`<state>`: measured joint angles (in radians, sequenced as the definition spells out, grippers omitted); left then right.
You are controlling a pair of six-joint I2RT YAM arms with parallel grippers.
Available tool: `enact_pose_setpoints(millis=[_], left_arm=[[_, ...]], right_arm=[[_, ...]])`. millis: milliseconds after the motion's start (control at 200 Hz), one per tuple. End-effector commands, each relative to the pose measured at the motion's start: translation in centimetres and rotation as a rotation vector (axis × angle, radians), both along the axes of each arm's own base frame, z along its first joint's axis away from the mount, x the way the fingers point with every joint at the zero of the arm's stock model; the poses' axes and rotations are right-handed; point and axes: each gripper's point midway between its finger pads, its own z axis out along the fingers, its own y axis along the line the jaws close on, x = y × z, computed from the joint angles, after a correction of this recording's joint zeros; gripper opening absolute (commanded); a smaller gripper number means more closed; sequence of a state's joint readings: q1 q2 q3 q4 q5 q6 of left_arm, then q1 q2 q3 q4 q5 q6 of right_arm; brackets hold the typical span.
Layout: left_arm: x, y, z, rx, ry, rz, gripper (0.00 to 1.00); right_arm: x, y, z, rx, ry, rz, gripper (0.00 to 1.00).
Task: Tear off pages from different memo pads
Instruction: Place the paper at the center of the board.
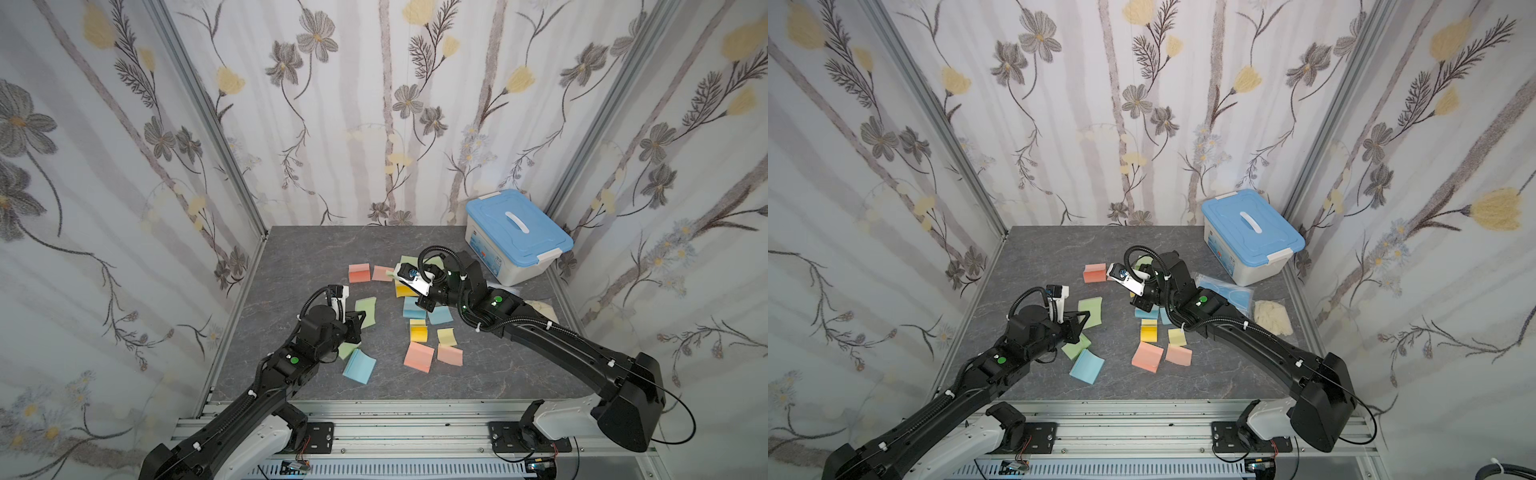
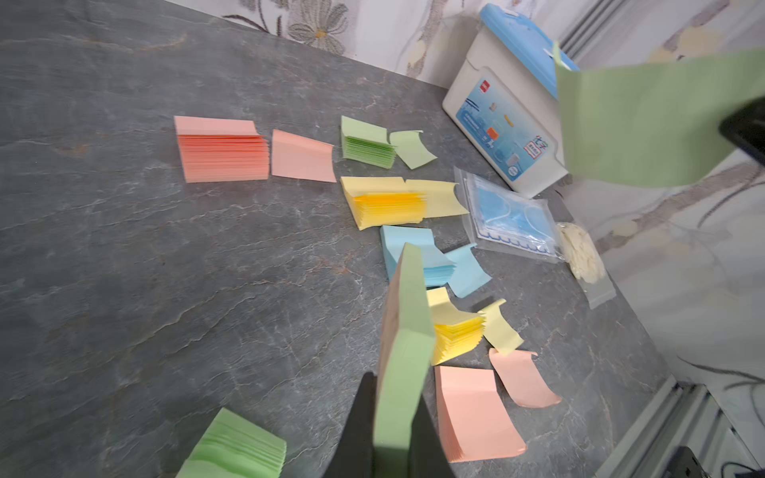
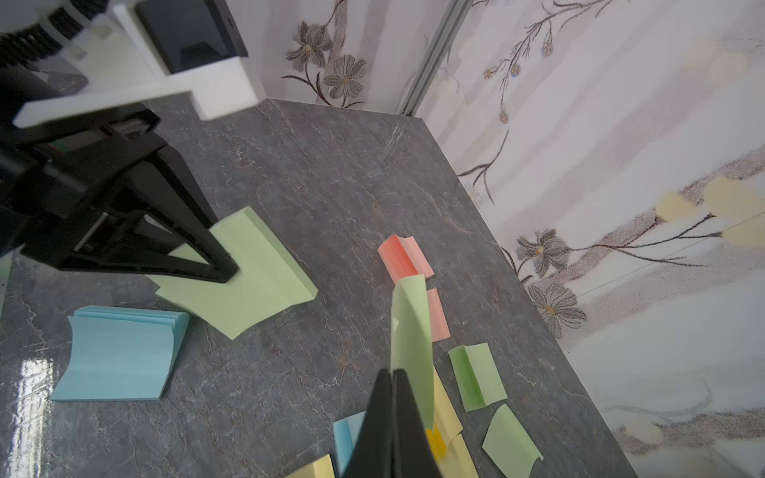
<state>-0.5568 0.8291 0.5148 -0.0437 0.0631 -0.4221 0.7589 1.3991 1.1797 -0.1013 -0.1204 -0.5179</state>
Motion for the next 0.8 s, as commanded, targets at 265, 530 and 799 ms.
enact_pose_setpoints(millis=[265,530,799], left_arm=[[-2.0,8.9,2.2,0.053,0.002,0.409,0.0],[-2.8,9.2,3.3,-0.004,-0.018,0.409,0.0],[-2.5,8.8,3.1,-0.001,-0.011,0.401,0.0]], right_arm=[[4.8,5.2,-9.3,-0.3,0.05,0.154,0.0],[8.9,7.5,-15.6,-0.448,0.076,0.189,0.0],[10.7,7.1,-19.4,-0.514,0.144,0.152,0.0]])
